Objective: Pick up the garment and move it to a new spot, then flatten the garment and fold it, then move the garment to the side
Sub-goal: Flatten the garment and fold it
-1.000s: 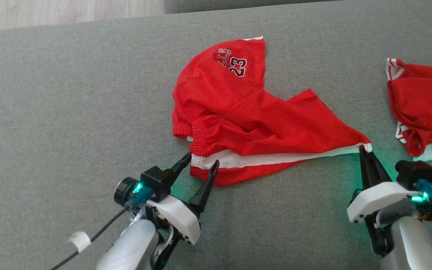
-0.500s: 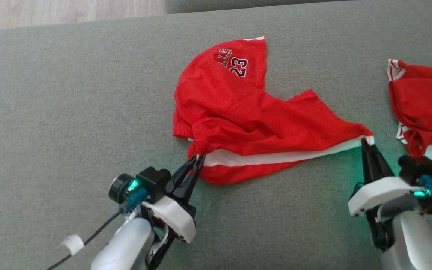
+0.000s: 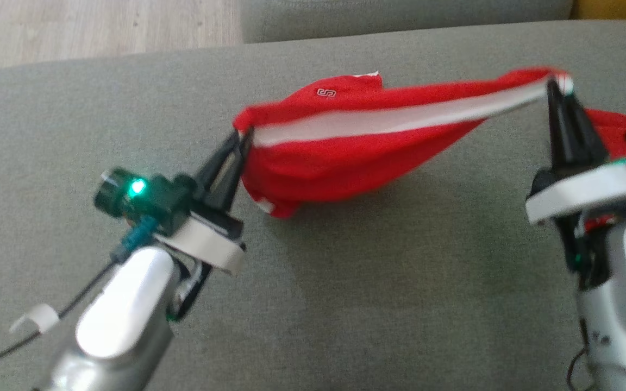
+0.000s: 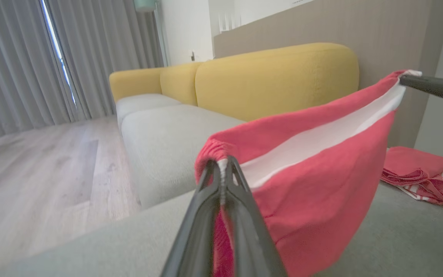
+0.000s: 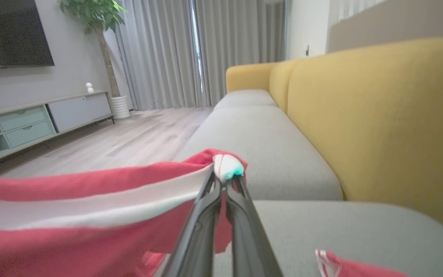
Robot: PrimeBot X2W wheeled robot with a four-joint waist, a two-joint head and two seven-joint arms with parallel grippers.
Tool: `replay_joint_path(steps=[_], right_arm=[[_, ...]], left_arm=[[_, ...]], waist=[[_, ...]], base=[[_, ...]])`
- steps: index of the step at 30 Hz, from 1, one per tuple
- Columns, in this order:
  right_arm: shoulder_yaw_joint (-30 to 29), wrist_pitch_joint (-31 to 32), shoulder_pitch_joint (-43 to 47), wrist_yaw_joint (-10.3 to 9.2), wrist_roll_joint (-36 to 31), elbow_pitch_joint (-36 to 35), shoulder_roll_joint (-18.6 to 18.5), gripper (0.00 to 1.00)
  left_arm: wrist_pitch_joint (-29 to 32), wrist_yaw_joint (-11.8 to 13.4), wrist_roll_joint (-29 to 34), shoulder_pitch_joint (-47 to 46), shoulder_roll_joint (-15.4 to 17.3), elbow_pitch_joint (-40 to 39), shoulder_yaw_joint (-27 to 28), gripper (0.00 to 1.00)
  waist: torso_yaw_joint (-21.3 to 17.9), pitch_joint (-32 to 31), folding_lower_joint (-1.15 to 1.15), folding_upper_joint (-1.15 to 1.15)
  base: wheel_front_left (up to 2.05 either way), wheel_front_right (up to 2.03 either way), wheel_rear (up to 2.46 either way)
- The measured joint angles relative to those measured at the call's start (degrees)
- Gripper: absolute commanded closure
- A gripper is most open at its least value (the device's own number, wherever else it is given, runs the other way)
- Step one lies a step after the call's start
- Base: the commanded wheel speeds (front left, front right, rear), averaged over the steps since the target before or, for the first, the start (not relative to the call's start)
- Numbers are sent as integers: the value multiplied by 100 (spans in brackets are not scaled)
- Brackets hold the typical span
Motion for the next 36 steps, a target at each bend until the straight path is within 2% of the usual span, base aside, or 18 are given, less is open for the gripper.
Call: replay_joint_path(steps=[8,14,20,30,33,36], right_arm=[[582,548,-956,0,426,-789,-591,100],[811,734,-1349,0,461,-1245,-804,100],[816,993,-1319,0,380,-1702,-812,100],[502,1653,-452,0,264,-2689,-773,100],[411,1773,-477,0,261,-2744,-770,100],[393,1831,-721,0,218,-2603,-769,100]], left_arm=[[248,37,168,-786,333,-443,196,100],[322,73,286,-1269,471,-873,378,100],[556,172,275,-1338,570,-1365,457,100],[1354,294,74,-532,1073,-2757,471,100],[1504,297,3,-612,1158,-2837,552,100],[1557,220,-135,-898,1140,-2574,561,100]], waist=[[-12,-258,0,0],[-47,-483,0,0],[-107,-728,-1,0],[-173,-731,-1,0],[-180,-571,-1,0],[-188,-316,-1,0]], base=[[0,0,0],[0,0,0],[0,0,0],[0,0,0],[0,0,0],[0,0,0]])
